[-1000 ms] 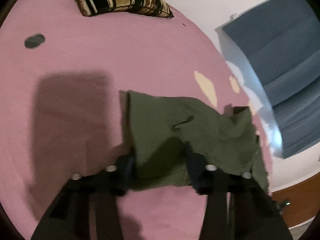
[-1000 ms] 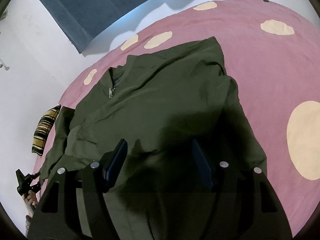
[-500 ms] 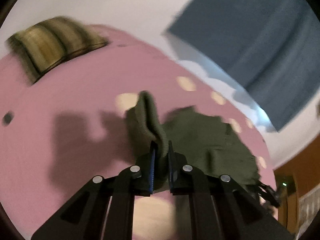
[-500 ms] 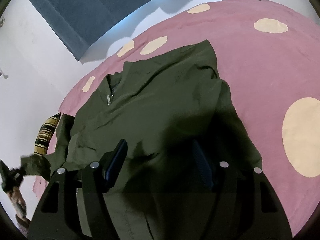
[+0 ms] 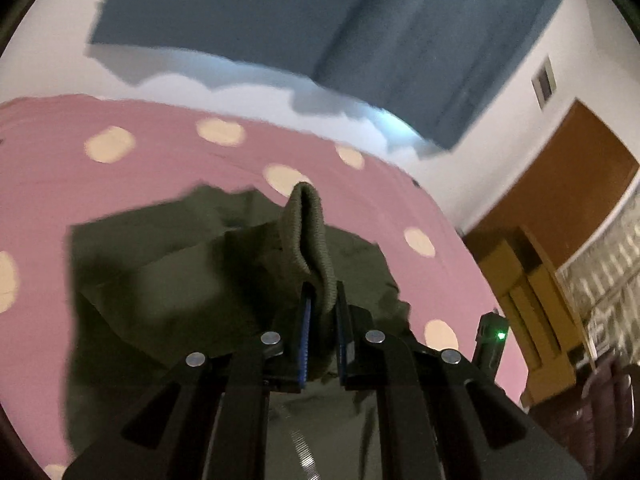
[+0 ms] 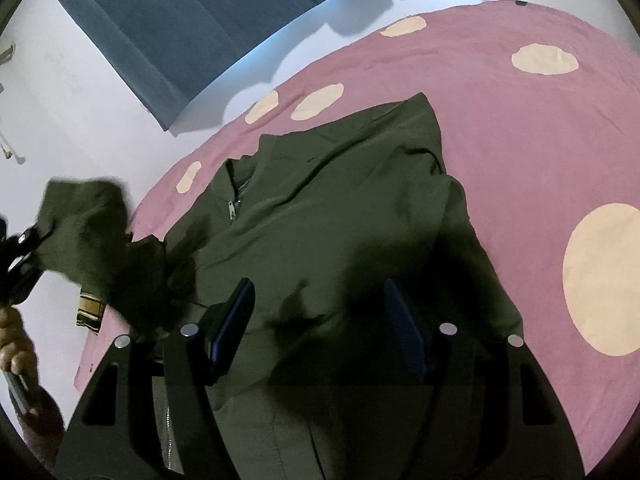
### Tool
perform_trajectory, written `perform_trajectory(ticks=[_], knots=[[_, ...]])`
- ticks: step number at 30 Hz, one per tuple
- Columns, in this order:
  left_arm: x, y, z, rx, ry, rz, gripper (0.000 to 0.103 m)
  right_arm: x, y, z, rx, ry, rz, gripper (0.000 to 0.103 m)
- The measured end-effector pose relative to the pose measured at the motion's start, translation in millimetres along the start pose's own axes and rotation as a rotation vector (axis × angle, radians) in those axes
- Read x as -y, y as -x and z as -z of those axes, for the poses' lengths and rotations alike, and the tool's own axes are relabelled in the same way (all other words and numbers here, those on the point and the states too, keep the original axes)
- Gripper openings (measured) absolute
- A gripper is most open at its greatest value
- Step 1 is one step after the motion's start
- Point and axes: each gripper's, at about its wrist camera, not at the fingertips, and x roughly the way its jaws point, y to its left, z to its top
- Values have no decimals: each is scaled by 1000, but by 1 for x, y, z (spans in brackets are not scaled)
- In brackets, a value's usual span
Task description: Fold small clothes
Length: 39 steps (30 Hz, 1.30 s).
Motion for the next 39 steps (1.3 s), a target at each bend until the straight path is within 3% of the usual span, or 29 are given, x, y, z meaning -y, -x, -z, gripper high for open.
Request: perform_trajectory(ticks=[6,9,11,13,14,18,22,28,33,36,38,39], knots=[[30,-100,7,-152,-63,-14,12,0,-5,1,-24,-9,-17,73],[36,-119,8,-189,-72,16,16,-3,-8,2,-36,-5,-27,73],[41,-112,5,-177,-81,30,25,-4,-8,2,-37,0,-29,73],[44,-99,2,-140,-93,52,53,-3,-4,0,-28,-9,-37,73],[44,-89,1,-111,-101,49,60,-2,-2,-1,-23,-13,-42,73],[15,-47,6,-28,-83,15,62,2,5,-7,-12,-51,-93,74],[-46,-8,23,7,10,-47,62,4,-1,-11,-54,-92,-160,74],[-129,24,71,-4,108,-238,62,19,-7,-35,-33,-144,-60,74],[-168,28,98,-38,169,-368,62,23,-40,-44,-130,-148,10,74],[-183,24,102,-56,212,-388,62,15,-53,-42,-171,-112,49,73],[-186,25,102,-57,218,-400,62,5,-60,-42,-190,-61,87,64],[-186,26,103,-56,216,-413,62,-2,-62,-41,-199,-23,127,52]])
